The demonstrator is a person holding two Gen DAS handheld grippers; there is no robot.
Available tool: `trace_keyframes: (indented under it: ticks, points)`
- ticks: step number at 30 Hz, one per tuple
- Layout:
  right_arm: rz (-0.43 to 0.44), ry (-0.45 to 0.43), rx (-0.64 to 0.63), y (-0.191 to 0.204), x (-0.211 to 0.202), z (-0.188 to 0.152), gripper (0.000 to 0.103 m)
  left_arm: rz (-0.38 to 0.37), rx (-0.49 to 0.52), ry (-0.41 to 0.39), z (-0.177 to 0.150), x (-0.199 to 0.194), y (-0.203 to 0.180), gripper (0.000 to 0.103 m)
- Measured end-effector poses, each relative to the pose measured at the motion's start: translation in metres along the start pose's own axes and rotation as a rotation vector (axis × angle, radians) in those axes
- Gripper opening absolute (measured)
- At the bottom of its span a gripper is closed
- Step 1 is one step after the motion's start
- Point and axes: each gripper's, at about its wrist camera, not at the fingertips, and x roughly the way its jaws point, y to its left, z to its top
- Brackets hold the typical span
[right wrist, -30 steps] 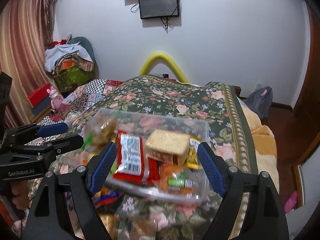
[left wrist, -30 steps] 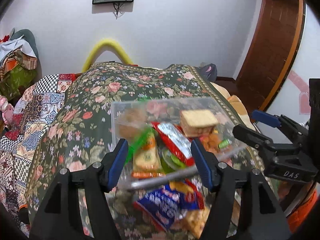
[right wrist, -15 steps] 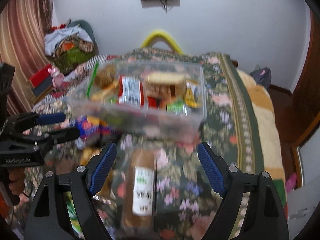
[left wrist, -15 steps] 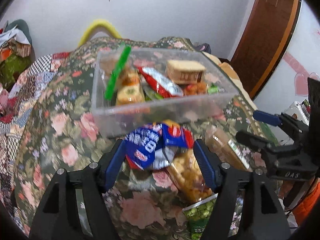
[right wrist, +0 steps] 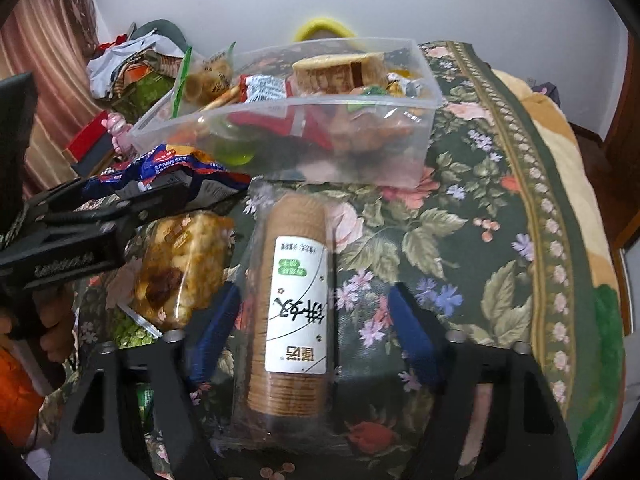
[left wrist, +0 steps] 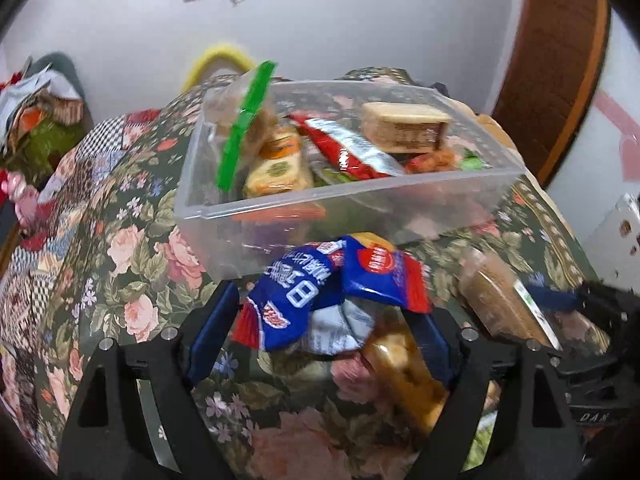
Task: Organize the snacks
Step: 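Grasp the blue chip bag with the left tool while the right grasps the cracker roll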
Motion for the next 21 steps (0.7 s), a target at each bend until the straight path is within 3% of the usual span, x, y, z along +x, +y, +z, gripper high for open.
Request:
trace_keyframes:
  ticks: [2, 6, 12, 21]
  points:
    - [-0.004, -0.003, -0.004, 0.003, 0.002, -0.004, 0.056, -0.016, -0.026, 0.006, 0.001, 0.005, 0.005, 0.083]
    - [0.016, -0.011, -0.015, 0.005, 0.001, -0.006, 0.036, -0.023, -0.010, -0.013, 0.001, 0.007, 0.004, 0.081]
    - [0.007, -0.028, -0.020, 0.009, 0.000, -0.006, 0.034, -0.030, 0.027, -0.057, -0.006, 0.000, -0.004, 0.061]
    - [0.010, -0.060, -0.008, 0.005, -0.014, -0.006, 0.034, -0.083, 0.034, -0.099, -0.011, -0.034, -0.004, 0.053]
